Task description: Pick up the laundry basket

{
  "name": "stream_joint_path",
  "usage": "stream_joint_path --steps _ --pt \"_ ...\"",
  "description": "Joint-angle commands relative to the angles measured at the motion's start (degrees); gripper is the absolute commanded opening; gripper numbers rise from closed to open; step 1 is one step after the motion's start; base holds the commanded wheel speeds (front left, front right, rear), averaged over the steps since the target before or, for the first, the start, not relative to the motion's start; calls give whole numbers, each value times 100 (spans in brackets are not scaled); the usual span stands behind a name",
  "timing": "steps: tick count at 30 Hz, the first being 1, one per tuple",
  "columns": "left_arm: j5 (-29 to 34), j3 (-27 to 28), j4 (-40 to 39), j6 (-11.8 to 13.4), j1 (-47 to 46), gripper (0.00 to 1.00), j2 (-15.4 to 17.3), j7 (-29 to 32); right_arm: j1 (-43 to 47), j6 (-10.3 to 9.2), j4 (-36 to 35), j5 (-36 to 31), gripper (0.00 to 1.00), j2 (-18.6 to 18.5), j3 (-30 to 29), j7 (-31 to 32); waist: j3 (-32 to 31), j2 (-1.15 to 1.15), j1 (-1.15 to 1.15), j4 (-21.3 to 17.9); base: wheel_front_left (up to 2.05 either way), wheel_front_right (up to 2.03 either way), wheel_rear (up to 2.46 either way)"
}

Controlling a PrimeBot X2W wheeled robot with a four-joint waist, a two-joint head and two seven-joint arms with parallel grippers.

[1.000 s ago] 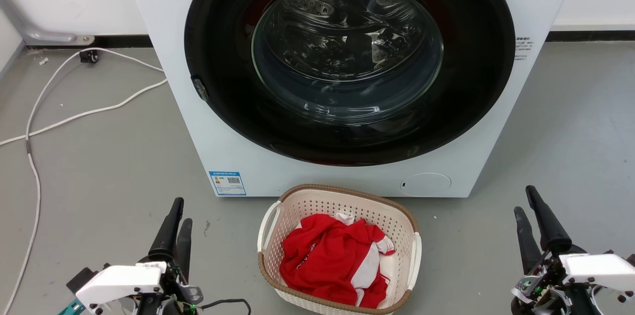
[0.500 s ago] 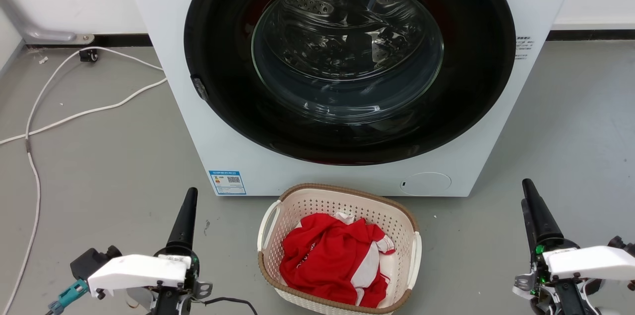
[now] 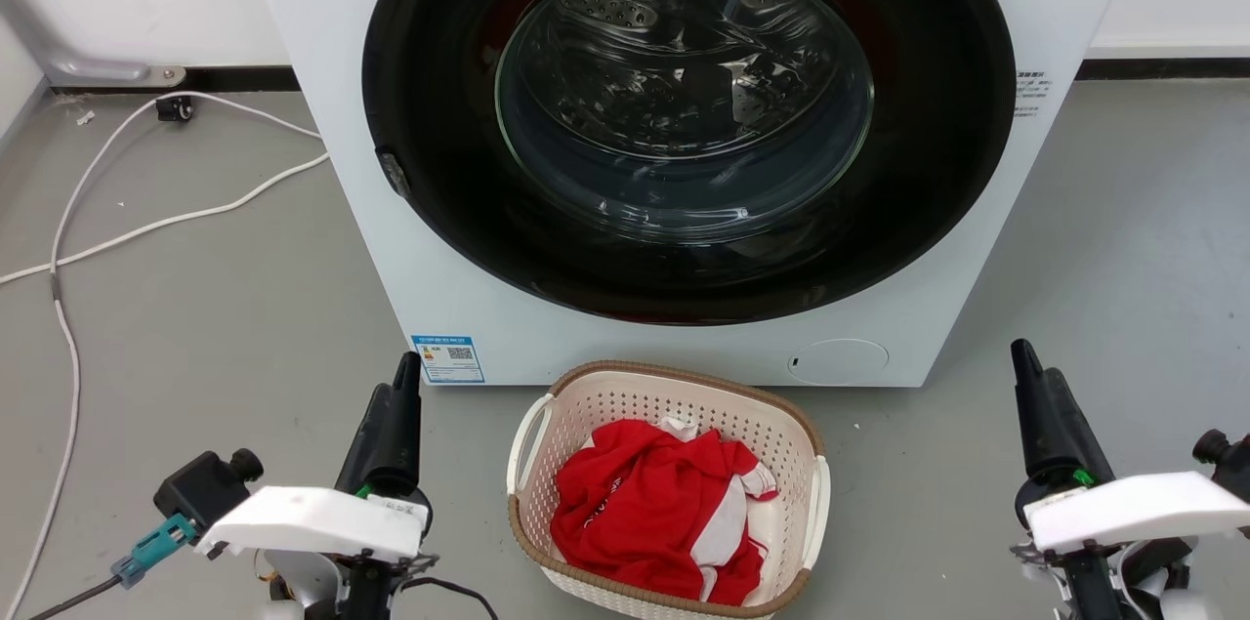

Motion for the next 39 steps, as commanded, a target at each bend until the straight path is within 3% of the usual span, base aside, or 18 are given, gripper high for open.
stream_joint_path --steps 1,10,39 --pt "216 -30 -115 -1 -131 100 21 -56 -23 1 -116 -230 100 -12 17 -64 0 0 0 0 0 0 0" --pt "1306 -227 -179 -1 -127 100 19 -275 38 2 -73 -1242 100 -10 41 -277 -6 0 0 3 0 0 0" --pt "3444 -640 -82 5 -158 100 45 -745 138 1 -71 -3275 100 -4 116 -541 -9 0 0 8 0 0 0"
